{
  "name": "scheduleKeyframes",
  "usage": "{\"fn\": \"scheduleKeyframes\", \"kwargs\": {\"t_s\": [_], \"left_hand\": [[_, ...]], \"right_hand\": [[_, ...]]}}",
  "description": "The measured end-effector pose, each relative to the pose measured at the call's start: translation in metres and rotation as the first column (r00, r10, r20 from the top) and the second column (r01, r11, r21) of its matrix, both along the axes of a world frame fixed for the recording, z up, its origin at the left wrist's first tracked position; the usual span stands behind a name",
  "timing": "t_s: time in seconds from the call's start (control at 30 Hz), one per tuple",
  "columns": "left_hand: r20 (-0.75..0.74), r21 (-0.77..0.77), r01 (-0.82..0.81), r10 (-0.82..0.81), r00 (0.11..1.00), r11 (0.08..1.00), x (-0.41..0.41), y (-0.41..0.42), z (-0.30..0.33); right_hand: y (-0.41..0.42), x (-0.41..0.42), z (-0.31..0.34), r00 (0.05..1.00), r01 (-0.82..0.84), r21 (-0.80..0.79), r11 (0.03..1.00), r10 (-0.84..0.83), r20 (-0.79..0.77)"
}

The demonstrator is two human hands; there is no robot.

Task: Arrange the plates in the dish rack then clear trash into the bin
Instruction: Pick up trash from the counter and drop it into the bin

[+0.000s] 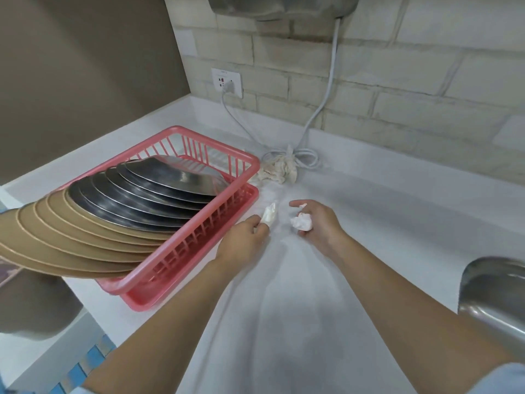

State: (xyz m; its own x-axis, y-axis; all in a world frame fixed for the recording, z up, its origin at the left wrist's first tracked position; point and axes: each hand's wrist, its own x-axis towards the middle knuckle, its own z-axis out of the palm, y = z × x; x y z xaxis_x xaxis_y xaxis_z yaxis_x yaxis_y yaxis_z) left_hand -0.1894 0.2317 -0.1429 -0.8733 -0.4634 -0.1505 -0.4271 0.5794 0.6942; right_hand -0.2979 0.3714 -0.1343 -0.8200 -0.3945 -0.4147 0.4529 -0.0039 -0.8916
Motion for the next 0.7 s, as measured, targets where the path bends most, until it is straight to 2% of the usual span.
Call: {"fn": "scheduleKeyframes", "kwargs": {"t_s": [0.07, 0.1, 0.2, 0.33, 0.53, 0.7], "left_hand": [[0.013, -0.046, 0.039, -0.038, 0.999, 0.998, 0.007, 0.003, 0.006], [0.012, -0.067, 0.056, -0.055, 0.998, 0.996, 0.01, 0.004, 0.009], [0.015, -0.114, 0.103, -0.102, 0.995, 0.988, 0.025, 0.006, 0.018], [0.041, -0.135, 0.108, -0.103, 0.994, 0.985, 0.044, 0.003, 0.024], [-0.034, -0.082, -0.008, 0.006, 0.999, 0.997, 0.091, -0.007, 0.022], [-0.056, 0.026, -0.068, 0.07, 0.996, 0.997, 0.142, -0.027, 0.012]], "right_hand": [[0.002, 0.015, 0.006, 0.995, -0.034, -0.013, 0.999, 0.035, 0.096], [0.003, 0.023, 0.009, 0.993, -0.081, 0.027, 0.996, 0.079, 0.093], [0.004, 0.047, 0.015, 0.964, -0.25, 0.19, 0.949, 0.262, -0.036], [-0.002, 0.071, 0.017, 0.933, -0.247, 0.243, 0.938, 0.299, -0.203], [-0.014, 0.113, 0.021, 0.925, -0.264, 0.288, 0.92, 0.327, -0.196], [-0.035, 0.16, 0.022, 0.888, -0.368, 0.286, 0.885, 0.425, -0.174]]}}
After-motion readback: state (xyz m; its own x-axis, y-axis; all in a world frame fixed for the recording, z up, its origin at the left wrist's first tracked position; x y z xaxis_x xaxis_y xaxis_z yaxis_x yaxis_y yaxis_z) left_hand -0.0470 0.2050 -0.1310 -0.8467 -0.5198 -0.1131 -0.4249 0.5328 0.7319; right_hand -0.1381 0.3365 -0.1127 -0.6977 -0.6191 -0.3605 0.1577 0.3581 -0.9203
